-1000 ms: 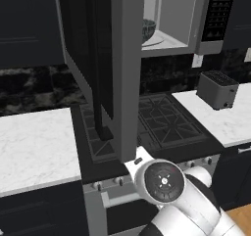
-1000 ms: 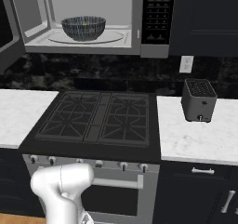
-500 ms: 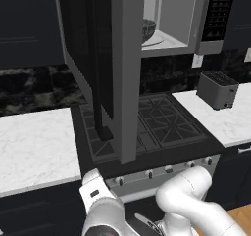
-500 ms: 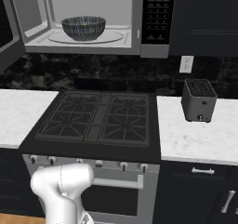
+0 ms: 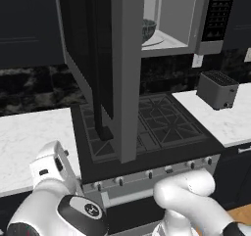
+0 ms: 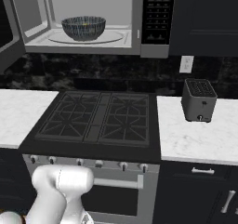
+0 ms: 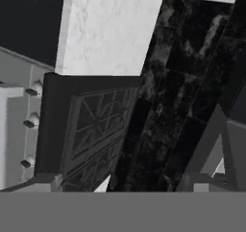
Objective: Pick the lemon from the sink and place it in the bowl. Then pick the bowl and place it in the microwave. Then close the microwave door and press the start button.
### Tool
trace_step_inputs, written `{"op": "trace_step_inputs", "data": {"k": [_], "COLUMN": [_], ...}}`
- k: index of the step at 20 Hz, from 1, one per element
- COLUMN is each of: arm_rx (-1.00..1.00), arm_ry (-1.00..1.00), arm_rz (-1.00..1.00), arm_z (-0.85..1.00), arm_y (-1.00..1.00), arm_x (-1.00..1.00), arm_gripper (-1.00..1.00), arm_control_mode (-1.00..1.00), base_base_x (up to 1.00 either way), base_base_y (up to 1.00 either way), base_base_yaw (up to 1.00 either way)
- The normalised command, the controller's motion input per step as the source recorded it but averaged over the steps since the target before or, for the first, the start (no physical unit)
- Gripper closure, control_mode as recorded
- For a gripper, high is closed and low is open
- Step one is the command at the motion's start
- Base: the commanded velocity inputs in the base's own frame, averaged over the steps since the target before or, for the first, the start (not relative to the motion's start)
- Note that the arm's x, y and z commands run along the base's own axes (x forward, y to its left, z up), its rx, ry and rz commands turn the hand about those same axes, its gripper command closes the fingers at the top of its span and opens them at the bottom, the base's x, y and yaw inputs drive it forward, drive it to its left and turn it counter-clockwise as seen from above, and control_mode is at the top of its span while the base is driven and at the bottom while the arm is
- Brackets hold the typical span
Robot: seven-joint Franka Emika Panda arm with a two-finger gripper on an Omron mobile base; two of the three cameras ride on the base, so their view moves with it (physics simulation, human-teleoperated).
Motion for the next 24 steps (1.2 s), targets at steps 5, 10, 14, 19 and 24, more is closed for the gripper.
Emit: {"op": "trace_step_inputs", "data": {"k": [5, 10, 14, 19, 24], "arm_rx": [0.0, 0.0, 0.0, 0.0, 0.0], "arm_ry": [-0.19, -0.22, -0.17, -0.13, -0.1], "arm_rz": [-0.25, -0.21, -0.19, -0.1, 0.0], "arm_z": [0.97, 0.91, 0.43, 0.19, 0.04], "arm_y": [0.14, -0.37, -0.94, -1.0, -1.0], "arm_x": [0.18, 0.09, 0.13, 0.01, 0.0], "arm_gripper": [-1.0, -1.0, -1.0, -1.0, -1.0], "arm_control_mode": [-1.0, -1.0, -1.0, -1.0, -1.0], "base_base_x": [0.0, 0.0, 0.0, 0.0, 0.0], "base_base_y": [0.0, 0.0, 0.0, 0.0, 0.0], "base_base_yaw": [0.0, 0.0, 0.0, 0.0, 0.0]}}
